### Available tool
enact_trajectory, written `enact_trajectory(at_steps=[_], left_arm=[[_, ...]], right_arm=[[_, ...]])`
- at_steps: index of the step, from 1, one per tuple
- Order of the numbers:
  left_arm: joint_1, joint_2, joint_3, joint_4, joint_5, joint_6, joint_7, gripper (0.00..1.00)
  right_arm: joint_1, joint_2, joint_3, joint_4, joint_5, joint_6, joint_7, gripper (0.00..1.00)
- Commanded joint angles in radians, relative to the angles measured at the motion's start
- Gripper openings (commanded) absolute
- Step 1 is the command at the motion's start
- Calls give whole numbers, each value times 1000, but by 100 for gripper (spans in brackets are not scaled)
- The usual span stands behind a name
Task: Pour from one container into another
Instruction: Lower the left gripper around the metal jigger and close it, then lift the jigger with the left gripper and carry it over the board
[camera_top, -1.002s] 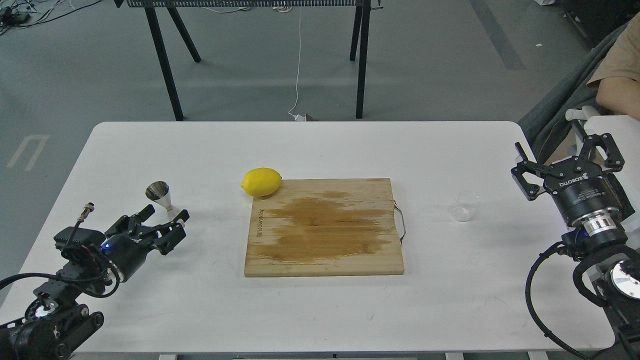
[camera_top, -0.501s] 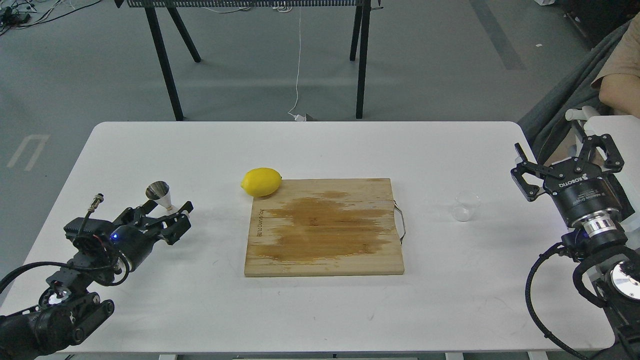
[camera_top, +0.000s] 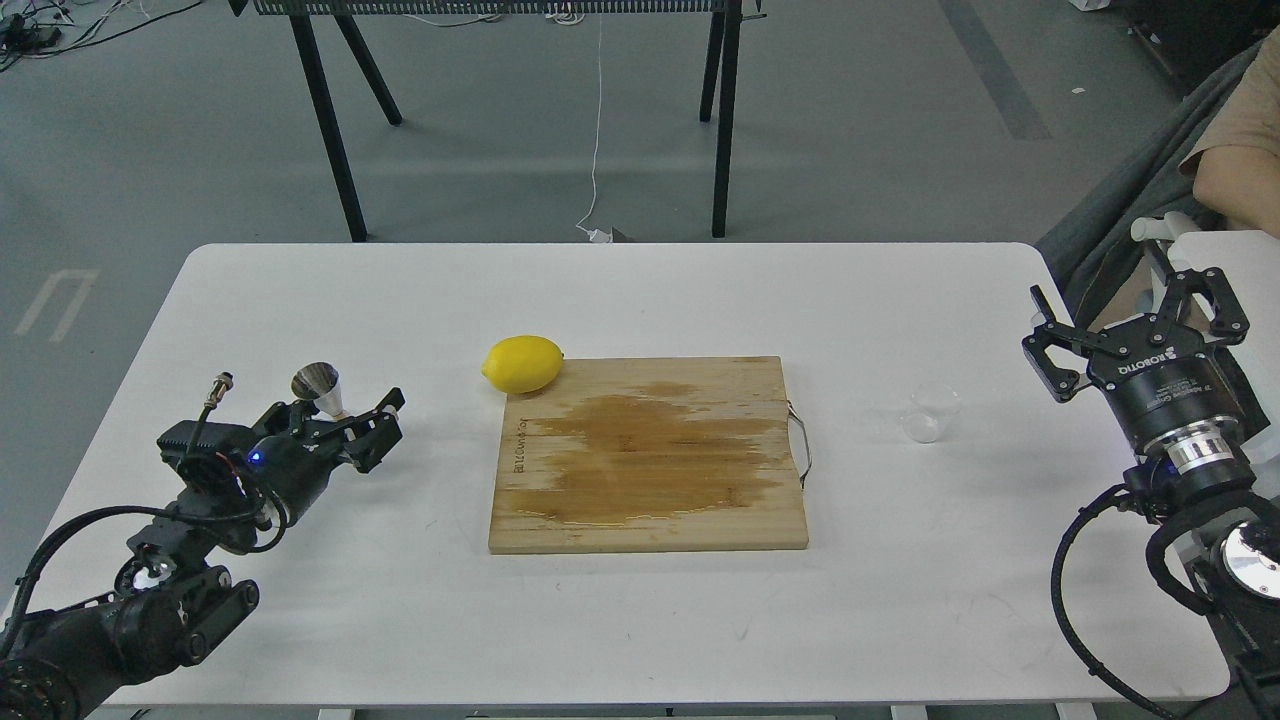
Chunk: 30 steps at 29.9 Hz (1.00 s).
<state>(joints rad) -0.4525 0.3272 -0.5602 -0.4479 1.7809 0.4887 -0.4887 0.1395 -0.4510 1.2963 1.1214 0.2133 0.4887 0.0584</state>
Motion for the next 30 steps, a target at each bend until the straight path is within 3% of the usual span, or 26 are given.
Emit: enact_trajectory(at_steps=[1, 16, 21, 30], left_arm=[[-17, -26, 0, 49, 0, 0, 0, 95], [-43, -39, 45, 110, -3, 0, 0, 71], [-49, -39, 55, 124, -1, 0, 0, 55], [-54, -39, 80, 138, -1, 0, 0, 39]], right_arm=[[0, 0, 0, 1, 0, 0, 0, 99], [-5, -6, 0, 1, 0, 0, 0, 99], [-5, -6, 0, 0, 0, 0, 0, 99], [-6, -6, 0, 0, 0, 0, 0, 99]])
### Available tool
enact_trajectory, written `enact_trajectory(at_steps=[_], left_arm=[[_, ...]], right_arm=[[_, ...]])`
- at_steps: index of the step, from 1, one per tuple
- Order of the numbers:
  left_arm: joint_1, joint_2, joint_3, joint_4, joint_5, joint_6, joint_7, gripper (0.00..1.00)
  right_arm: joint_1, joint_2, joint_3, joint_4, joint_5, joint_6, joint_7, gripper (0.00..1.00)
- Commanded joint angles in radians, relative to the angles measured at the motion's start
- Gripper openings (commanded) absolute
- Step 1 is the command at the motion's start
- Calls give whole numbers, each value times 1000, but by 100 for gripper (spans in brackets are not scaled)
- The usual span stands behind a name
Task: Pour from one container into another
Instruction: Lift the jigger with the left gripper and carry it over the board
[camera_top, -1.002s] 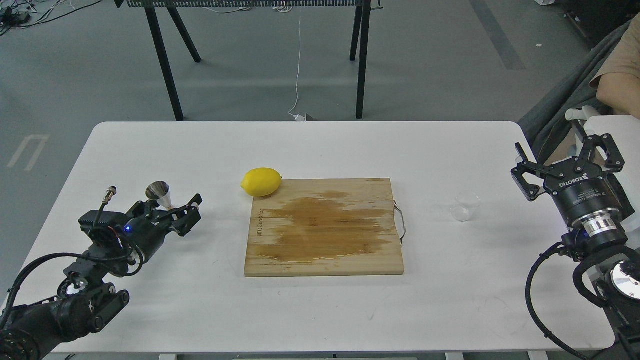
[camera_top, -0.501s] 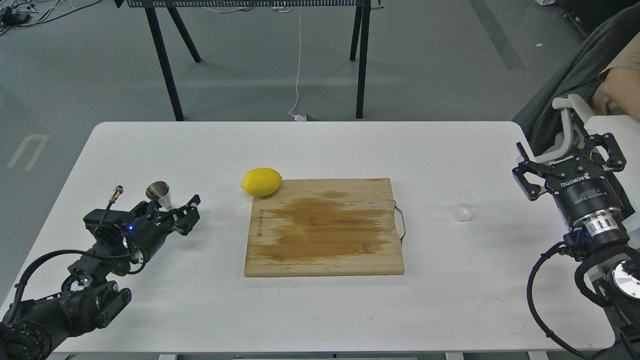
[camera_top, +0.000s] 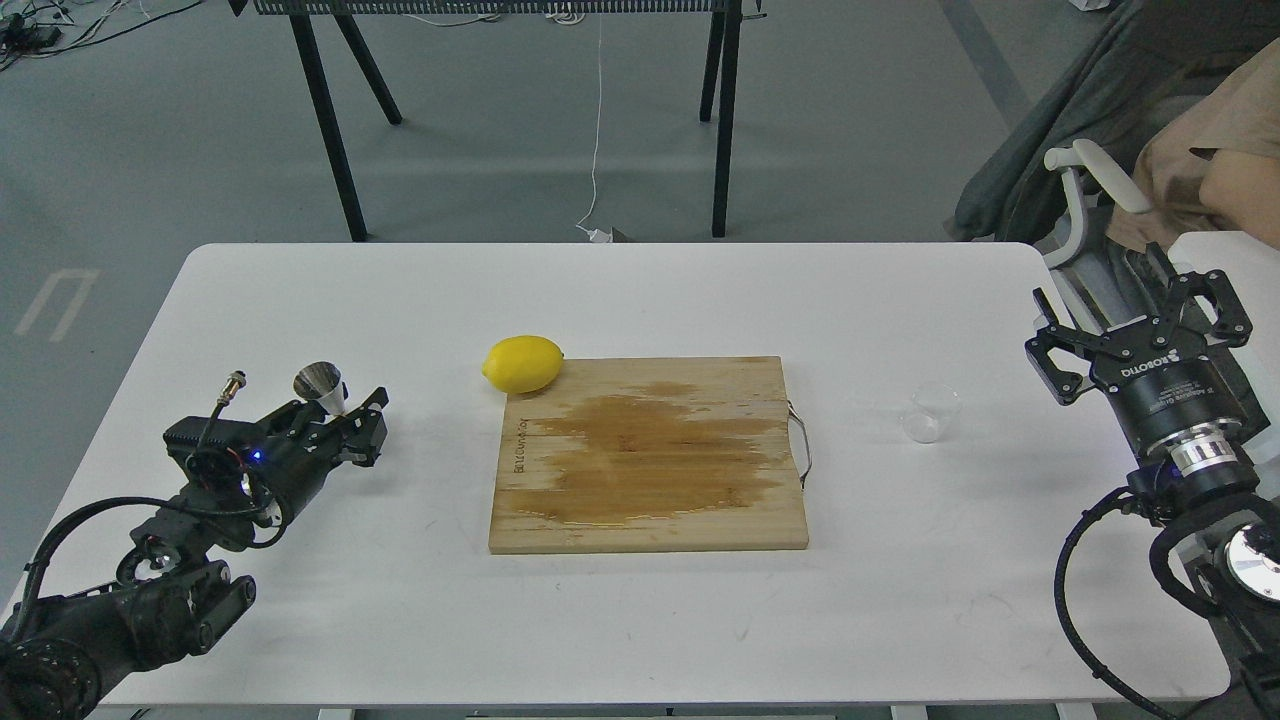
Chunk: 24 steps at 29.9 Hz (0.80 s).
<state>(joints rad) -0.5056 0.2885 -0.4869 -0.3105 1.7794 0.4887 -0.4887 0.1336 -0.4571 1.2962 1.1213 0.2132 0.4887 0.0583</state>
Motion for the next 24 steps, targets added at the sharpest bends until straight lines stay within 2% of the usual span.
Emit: enact_trajectory(at_steps=[1, 4, 14, 24], left_arm=[[-1, 0, 8, 1, 0, 0, 0, 37], [-1, 1, 8, 1, 2, 0, 0, 34], [-2, 1, 11, 1, 2, 0, 0, 12], [-28, 12, 10, -15, 3, 0, 0, 10]], right_arm=[[0, 0, 0, 0, 0, 0, 0, 99], [0, 0, 0, 0, 0, 0, 0, 99], [0, 0, -2, -3, 0, 0, 0, 99], [0, 0, -2, -3, 0, 0, 0, 99]])
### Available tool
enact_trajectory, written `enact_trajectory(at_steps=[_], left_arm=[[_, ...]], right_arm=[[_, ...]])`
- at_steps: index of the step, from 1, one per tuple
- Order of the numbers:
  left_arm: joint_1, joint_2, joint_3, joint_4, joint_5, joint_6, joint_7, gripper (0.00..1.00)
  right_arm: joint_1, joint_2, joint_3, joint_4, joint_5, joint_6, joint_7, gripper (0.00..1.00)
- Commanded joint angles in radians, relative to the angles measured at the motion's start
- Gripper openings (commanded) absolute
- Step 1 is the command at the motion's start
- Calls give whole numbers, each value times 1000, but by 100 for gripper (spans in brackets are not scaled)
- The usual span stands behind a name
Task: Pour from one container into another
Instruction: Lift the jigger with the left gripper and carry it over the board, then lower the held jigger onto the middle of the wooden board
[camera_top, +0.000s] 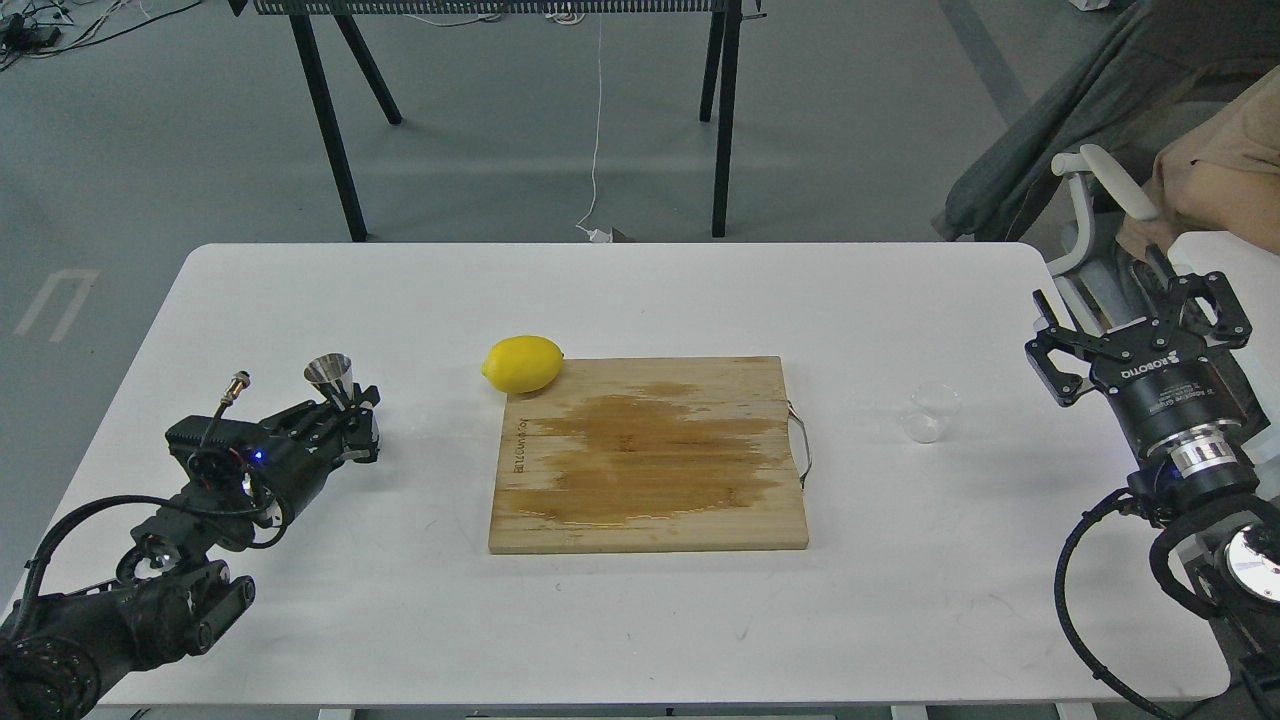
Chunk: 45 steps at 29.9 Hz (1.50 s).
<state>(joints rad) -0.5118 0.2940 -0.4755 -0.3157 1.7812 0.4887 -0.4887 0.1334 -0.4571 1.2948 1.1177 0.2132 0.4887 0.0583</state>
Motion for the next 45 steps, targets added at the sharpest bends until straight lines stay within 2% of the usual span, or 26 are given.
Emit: enact_trajectory(at_steps=[1, 8, 11, 15, 18, 21, 25, 33, 41, 45], left_arm=[[-43, 11, -2, -16, 1, 0, 0, 10], [-236, 123, -2, -132, -2, 0, 0, 10], [-312, 123, -3, -236, 0, 0, 0, 10], [-343, 117, -3, -414, 1, 0, 0, 10], [-346, 41, -2, -499, 9, 0, 0, 10], [-344, -70, 37, -500, 10, 0, 0, 10], [-324, -130, 126, -499, 9, 0, 0, 10], [-185, -292, 190, -402, 20, 0, 0, 10], [-177, -294, 241, -290, 18, 0, 0, 10], [-177, -294, 261, -188, 17, 0, 0, 10]], right_arm=[[0, 0, 1, 1, 0, 0, 0, 99], [2, 2, 1, 1, 0, 0, 0, 99], [3, 2, 1, 1, 0, 0, 0, 99], [5, 2, 1, -1, 0, 0, 0, 99], [5, 0, 1, -1, 0, 0, 0, 99], [5, 0, 1, -1, 0, 0, 0, 99], [5, 0, 1, -1, 0, 0, 0, 99], [5, 0, 1, -1, 0, 0, 0, 99], [5, -2, 1, -1, 0, 0, 0, 99], [5, -2, 1, 1, 0, 0, 0, 99]])
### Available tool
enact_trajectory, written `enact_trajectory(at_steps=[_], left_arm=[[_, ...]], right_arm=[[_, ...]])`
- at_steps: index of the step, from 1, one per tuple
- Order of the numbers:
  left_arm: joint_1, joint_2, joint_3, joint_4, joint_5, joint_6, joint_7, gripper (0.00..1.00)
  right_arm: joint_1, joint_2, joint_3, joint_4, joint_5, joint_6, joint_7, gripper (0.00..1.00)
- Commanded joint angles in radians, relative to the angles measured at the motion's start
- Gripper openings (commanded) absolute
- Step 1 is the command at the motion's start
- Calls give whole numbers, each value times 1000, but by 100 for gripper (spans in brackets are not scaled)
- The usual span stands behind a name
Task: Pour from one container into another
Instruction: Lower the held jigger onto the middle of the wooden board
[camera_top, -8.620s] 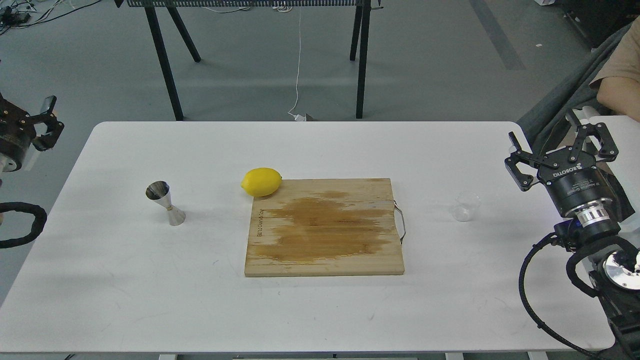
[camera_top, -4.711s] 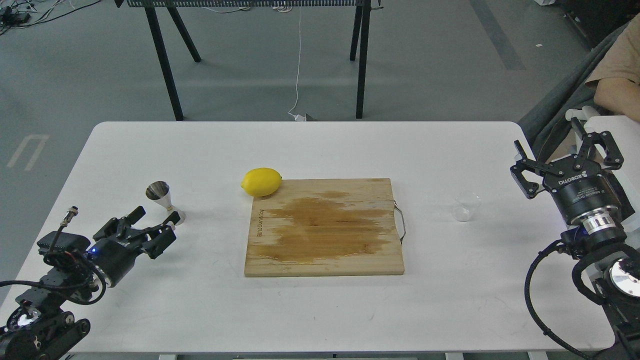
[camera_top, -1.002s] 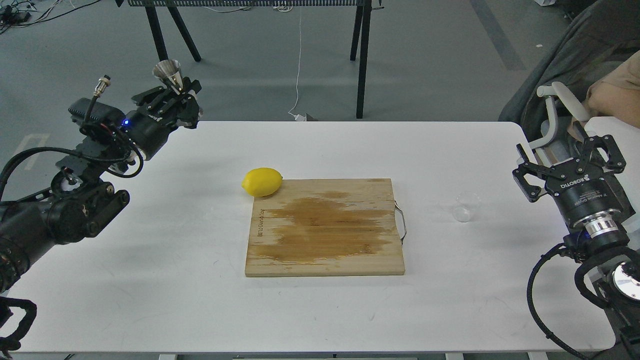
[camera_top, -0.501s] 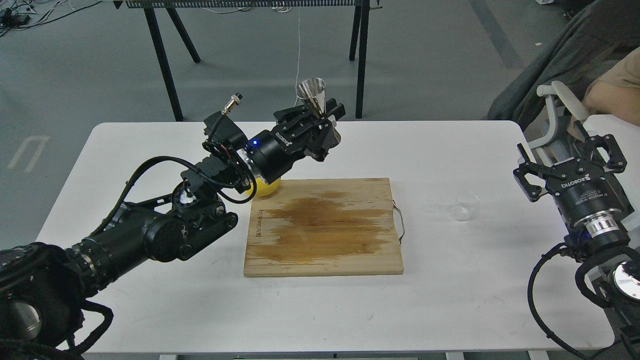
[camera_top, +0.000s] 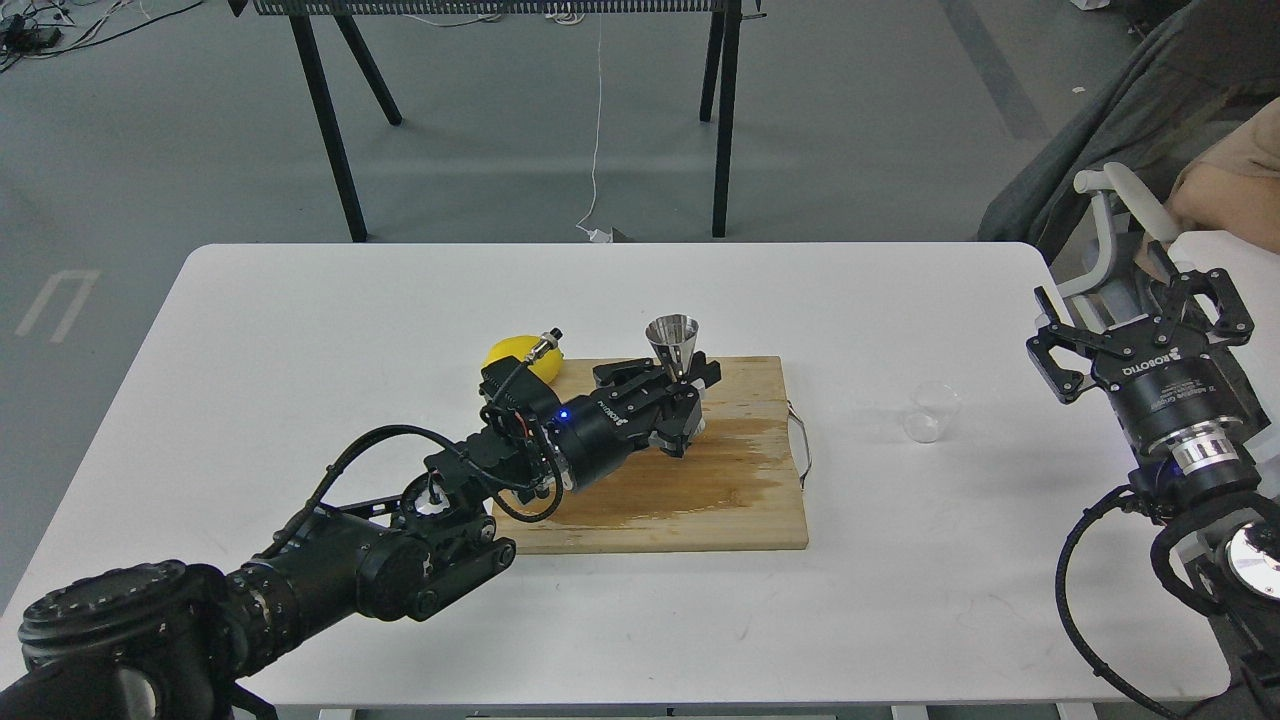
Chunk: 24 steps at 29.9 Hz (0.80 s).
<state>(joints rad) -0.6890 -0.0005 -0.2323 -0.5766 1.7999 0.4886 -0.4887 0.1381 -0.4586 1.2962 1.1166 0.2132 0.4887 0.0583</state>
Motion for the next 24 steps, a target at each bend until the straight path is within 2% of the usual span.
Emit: enact_trajectory(at_steps=[1, 8, 24], left_arm=[[0, 0, 25, 90, -2, 0, 0, 10], [17, 0, 34, 95, -8, 0, 0, 10], [60, 0, 33, 21, -14, 0, 0, 11]], right_arm=[[0, 1, 0, 2, 0, 0, 0, 99], [1, 1, 0, 0, 0, 0, 0, 99], [3, 1, -3, 2, 0, 0, -1, 99]])
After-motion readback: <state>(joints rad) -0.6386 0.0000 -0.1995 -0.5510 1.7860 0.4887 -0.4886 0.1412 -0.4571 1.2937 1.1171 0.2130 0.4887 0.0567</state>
